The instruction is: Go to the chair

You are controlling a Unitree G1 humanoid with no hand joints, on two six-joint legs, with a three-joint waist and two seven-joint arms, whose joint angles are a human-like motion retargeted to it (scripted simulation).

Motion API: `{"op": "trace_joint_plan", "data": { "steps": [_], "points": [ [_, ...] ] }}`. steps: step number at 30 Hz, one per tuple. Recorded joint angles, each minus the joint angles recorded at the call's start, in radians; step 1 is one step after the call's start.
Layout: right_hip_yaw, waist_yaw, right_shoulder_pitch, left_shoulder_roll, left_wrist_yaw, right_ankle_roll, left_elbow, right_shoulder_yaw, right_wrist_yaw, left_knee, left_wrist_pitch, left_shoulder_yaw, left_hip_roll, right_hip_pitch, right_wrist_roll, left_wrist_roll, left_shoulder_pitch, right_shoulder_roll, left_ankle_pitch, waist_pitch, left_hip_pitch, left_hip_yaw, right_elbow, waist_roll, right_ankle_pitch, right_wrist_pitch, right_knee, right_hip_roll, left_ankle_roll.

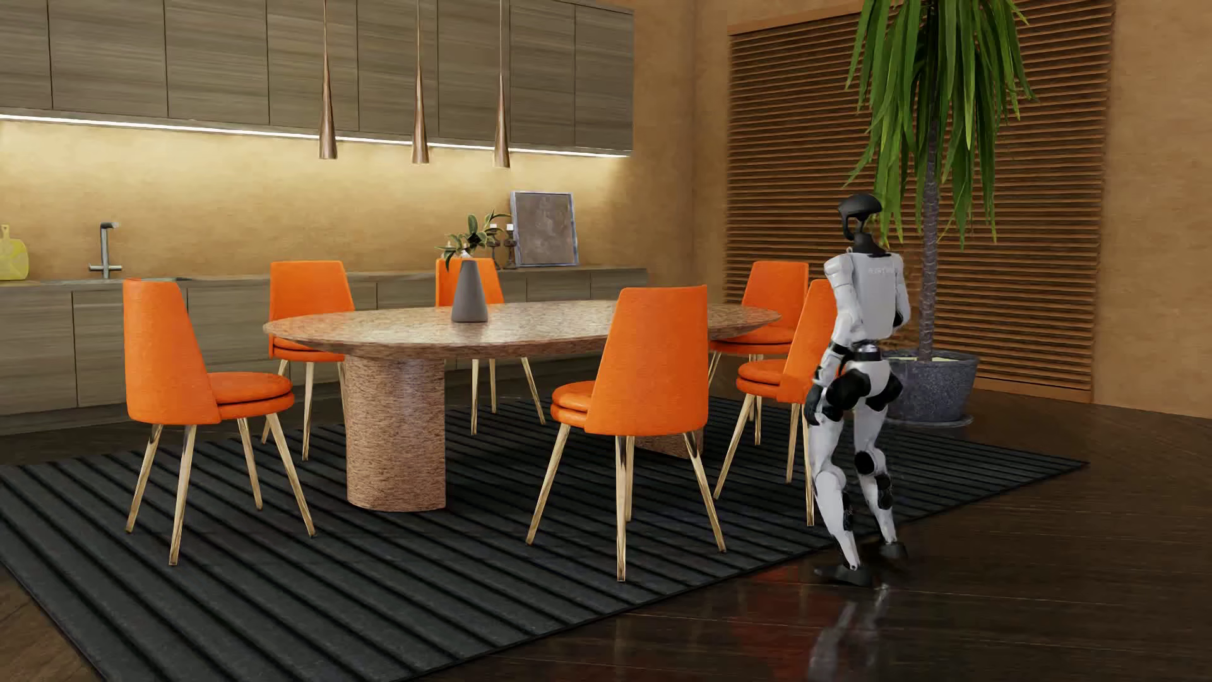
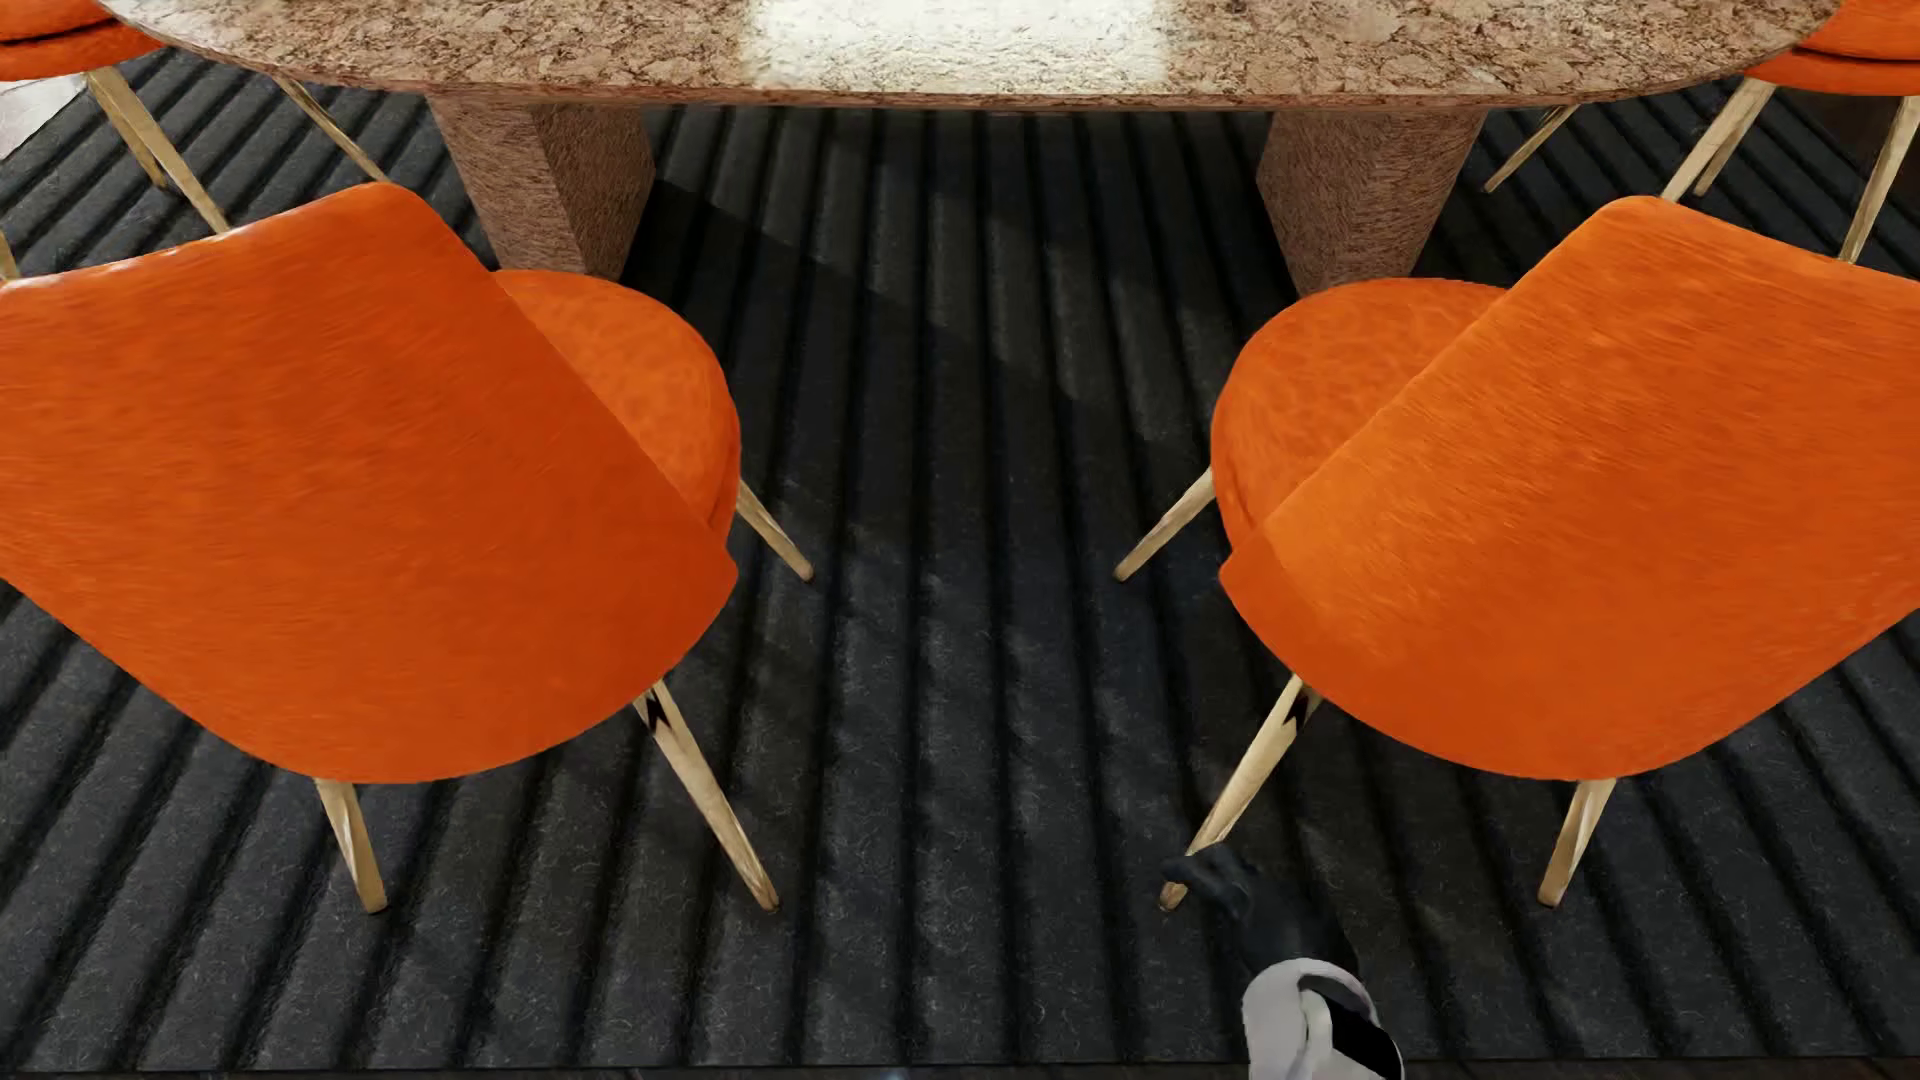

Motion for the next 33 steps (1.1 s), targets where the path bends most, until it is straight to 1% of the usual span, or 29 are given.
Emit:
{"op": "trace_joint_plan", "data": {
  "steps": [1, 2, 4, 5, 6, 7, 8, 9, 10, 11, 12, 13, 14, 16, 18, 20, 22, 24, 27, 29, 33],
  "points": [
    [-0.032, 0.003, 0.019, -0.012, 0.033, -0.005, -0.016, 0.009, 0.014, -0.015, -0.006, 0.021, -0.014, -0.017, -0.019, -0.009, -0.005, 0.007, 0.003, 0.003, 0.005, -0.002, 0.082, -0.006, -0.005, 0.026, 0.037, -0.025, -0.002],
    [-0.067, 0.004, 0.047, -0.020, 0.055, 0.000, -0.027, 0.001, 0.025, -0.029, -0.011, 0.032, -0.027, -0.028, 0.003, -0.014, -0.015, 0.020, 0.008, 0.005, 0.007, -0.011, 0.153, -0.010, -0.041, 0.042, 0.074, -0.047, -0.008],
    [-0.157, -0.001, 0.117, -0.022, 0.064, -0.050, -0.049, -0.036, 0.015, -0.058, -0.028, 0.035, -0.044, -0.022, 0.101, -0.016, -0.040, 0.048, 0.024, 0.004, 0.007, -0.046, 0.268, -0.017, -0.125, 0.048, 0.127, -0.076, -0.021],
    [-0.204, -0.006, 0.156, -0.027, 0.059, -0.073, -0.064, -0.045, 0.008, -0.065, -0.027, 0.026, -0.047, 0.000, 0.140, -0.017, -0.058, 0.057, 0.030, 0.002, 0.005, -0.064, 0.314, -0.019, -0.133, 0.047, 0.122, -0.079, -0.025],
    [-0.235, -0.012, 0.188, -0.016, 0.048, -0.093, -0.079, -0.041, 0.001, -0.068, -0.058, 0.022, -0.048, 0.035, 0.164, -0.018, -0.052, 0.063, 0.031, 0.000, 0.004, -0.081, 0.360, -0.022, -0.094, 0.051, 0.079, -0.067, -0.031],
    [-0.289, -0.016, 0.215, -0.006, 0.036, -0.101, -0.098, -0.065, -0.006, -0.070, -0.086, 0.016, -0.048, 0.083, 0.220, -0.017, -0.048, 0.083, 0.032, -0.004, 0.005, -0.094, 0.398, -0.024, -0.118, 0.063, 0.006, -0.066, -0.035],
    [-0.314, -0.019, 0.227, -0.002, 0.030, -0.111, -0.116, -0.074, -0.014, -0.073, -0.106, 0.016, -0.045, 0.122, 0.267, -0.015, -0.048, 0.106, 0.033, -0.007, 0.009, -0.105, 0.431, -0.026, -0.126, 0.070, -0.053, -0.056, -0.038],
    [-0.324, -0.022, 0.230, -0.005, 0.034, -0.111, -0.132, -0.039, -0.010, -0.067, -0.120, 0.034, -0.035, 0.150, 0.263, -0.023, -0.043, 0.105, 0.034, -0.010, 0.011, -0.106, 0.466, -0.026, -0.116, 0.067, -0.100, -0.039, -0.041],
    [-0.326, -0.023, 0.221, -0.022, 0.052, -0.109, -0.136, 0.009, 0.000, -0.051, -0.124, 0.071, -0.019, 0.169, 0.238, -0.043, -0.034, 0.096, 0.030, -0.012, 0.010, -0.102, 0.504, -0.022, -0.102, 0.070, -0.134, -0.020, -0.043],
    [-0.321, -0.023, 0.205, -0.048, 0.075, -0.108, -0.127, 0.047, 0.006, -0.035, -0.114, 0.111, -0.001, 0.181, 0.217, -0.062, -0.029, 0.086, 0.030, -0.014, 0.009, -0.093, 0.531, -0.016, -0.091, 0.073, -0.159, -0.001, -0.048],
    [-0.310, -0.022, 0.185, -0.071, 0.092, -0.113, -0.110, 0.069, 0.009, -0.027, -0.094, 0.140, 0.016, 0.186, 0.213, -0.070, -0.029, 0.076, 0.030, -0.016, 0.010, -0.081, 0.541, -0.010, -0.084, 0.070, -0.174, 0.017, -0.054],
    [-0.298, -0.021, 0.159, -0.083, 0.094, -0.120, -0.089, 0.083, 0.003, -0.022, -0.075, 0.150, 0.033, 0.185, 0.216, -0.063, -0.031, 0.065, 0.027, -0.017, 0.015, -0.065, 0.538, -0.005, -0.083, 0.061, -0.179, 0.034, -0.060],
    [-0.281, -0.021, 0.131, -0.081, 0.080, -0.125, -0.067, 0.091, -0.005, -0.021, -0.067, 0.142, 0.049, 0.182, 0.218, -0.045, -0.029, 0.043, 0.023, -0.019, 0.022, -0.047, 0.524, -0.001, -0.084, 0.045, -0.179, 0.050, -0.065],
    [-0.243, -0.023, 0.071, -0.077, 0.045, -0.130, -0.019, 0.089, -0.040, -0.033, -0.031, 0.093, 0.075, 0.175, 0.219, 0.011, -0.042, 0.024, 0.024, -0.023, 0.042, -0.009, 0.472, 0.007, -0.086, 0.032, -0.173, 0.079, -0.074],
    [-0.211, -0.028, 0.013, -0.056, 0.002, -0.142, 0.016, 0.091, -0.076, -0.052, -0.018, 0.066, 0.096, 0.164, 0.220, 0.046, -0.040, 0.017, 0.032, -0.027, 0.063, 0.029, 0.406, 0.011, -0.083, 0.004, -0.167, 0.104, -0.087],
    [-0.185, -0.030, -0.022, -0.035, -0.025, -0.151, 0.021, 0.100, -0.099, -0.067, -0.021, 0.040, 0.111, 0.150, 0.214, 0.065, -0.048, 0.008, 0.034, -0.030, 0.073, 0.058, 0.314, 0.016, -0.085, -0.034, -0.163, 0.125, -0.096],
    [-0.171, -0.030, -0.029, -0.012, -0.026, -0.159, 0.006, 0.096, -0.108, -0.063, -0.033, 0.022, 0.130, 0.143, 0.224, 0.071, -0.057, 0.011, 0.028, -0.031, 0.072, 0.072, 0.231, 0.020, -0.089, -0.068, -0.162, 0.145, -0.104],
    [-0.171, -0.031, -0.022, 0.004, -0.015, -0.169, -0.017, 0.097, -0.107, -0.045, -0.041, 0.013, 0.148, 0.133, 0.227, 0.062, -0.074, 0.015, 0.015, -0.031, 0.059, 0.068, 0.187, 0.025, -0.095, -0.080, -0.155, 0.161, -0.110],
    [-0.189, -0.035, 0.003, 0.010, 0.012, -0.183, -0.059, 0.107, -0.092, -0.041, -0.059, -0.002, 0.162, 0.126, 0.232, 0.038, -0.100, 0.016, 0.017, -0.032, 0.043, 0.048, 0.210, 0.031, -0.103, -0.060, -0.151, 0.172, -0.124],
    [-0.211, -0.040, 0.024, 0.012, 0.018, -0.191, -0.088, 0.114, -0.082, -0.045, -0.076, -0.029, 0.164, 0.126, 0.240, 0.026, -0.109, 0.014, 0.025, -0.031, 0.031, 0.025, 0.287, 0.032, -0.107, -0.022, -0.152, 0.171, -0.132],
    [-0.278, -0.042, 0.094, 0.017, 0.012, -0.202, -0.139, 0.124, -0.029, -0.038, -0.113, -0.071, 0.155, 0.125, 0.288, 0.007, -0.105, 0.012, 0.042, -0.024, -0.011, -0.046, 0.463, 0.034, -0.118, 0.060, -0.154, 0.156, -0.154]
  ]
}}
